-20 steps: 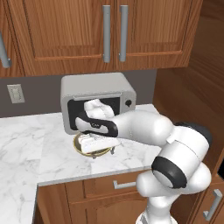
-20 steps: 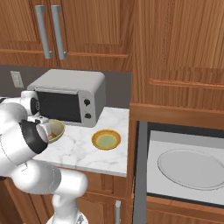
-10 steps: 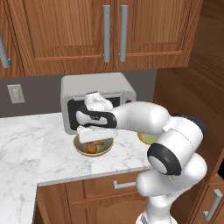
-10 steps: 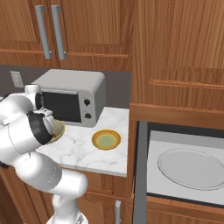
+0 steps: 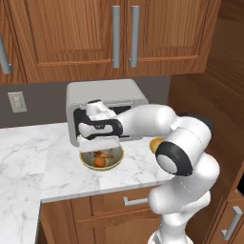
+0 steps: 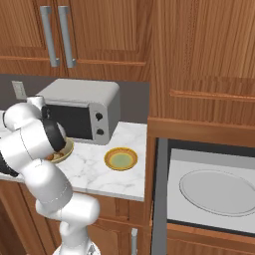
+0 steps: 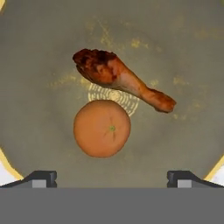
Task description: Remove the tangerine from the bowl and place it on the small plate. Then place the bowl with only the chicken drumstick in the microwave, close the door, and press the start button to microwave the chicken drumstick.
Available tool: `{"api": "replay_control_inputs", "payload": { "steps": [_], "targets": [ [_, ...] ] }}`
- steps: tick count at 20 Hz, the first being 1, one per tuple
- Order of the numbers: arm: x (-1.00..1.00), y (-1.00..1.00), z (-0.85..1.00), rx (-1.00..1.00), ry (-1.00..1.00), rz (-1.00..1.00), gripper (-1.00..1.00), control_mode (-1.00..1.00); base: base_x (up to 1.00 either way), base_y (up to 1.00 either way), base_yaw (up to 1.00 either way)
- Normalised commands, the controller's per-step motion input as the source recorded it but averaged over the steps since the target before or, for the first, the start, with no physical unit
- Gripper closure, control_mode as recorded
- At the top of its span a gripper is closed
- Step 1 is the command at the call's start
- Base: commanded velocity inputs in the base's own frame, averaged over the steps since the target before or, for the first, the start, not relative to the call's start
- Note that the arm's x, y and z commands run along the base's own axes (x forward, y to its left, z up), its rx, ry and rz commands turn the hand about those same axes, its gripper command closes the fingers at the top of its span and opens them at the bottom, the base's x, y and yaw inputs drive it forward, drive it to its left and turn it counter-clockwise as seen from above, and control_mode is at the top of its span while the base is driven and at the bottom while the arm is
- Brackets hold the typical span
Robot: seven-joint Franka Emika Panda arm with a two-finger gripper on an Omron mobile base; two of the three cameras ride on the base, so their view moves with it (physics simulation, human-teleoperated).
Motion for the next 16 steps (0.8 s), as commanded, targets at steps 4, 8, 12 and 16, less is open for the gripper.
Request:
{"api": "replay_control_inputs", "payload": {
  "steps": [4, 8, 12, 16],
  "targets": [
    [0.01, 0.00, -0.35, 0.00, -0.06, 0.00, -1.00, -1.00, 0.00, 0.00, 0.00],
    [0.15, 0.00, -0.16, 0.02, -0.01, 0.00, -1.00, -1.00, 0.00, 0.00, 0.00],
    [0.14, 0.00, -0.19, 0.04, -0.06, 0.00, -1.00, -1.00, 0.00, 0.00, 0.00],
    [0.00, -0.03, -0.19, 0.02, -0.04, 0.00, -1.00, -1.00, 0.00, 0.00, 0.00]
  ]
}}
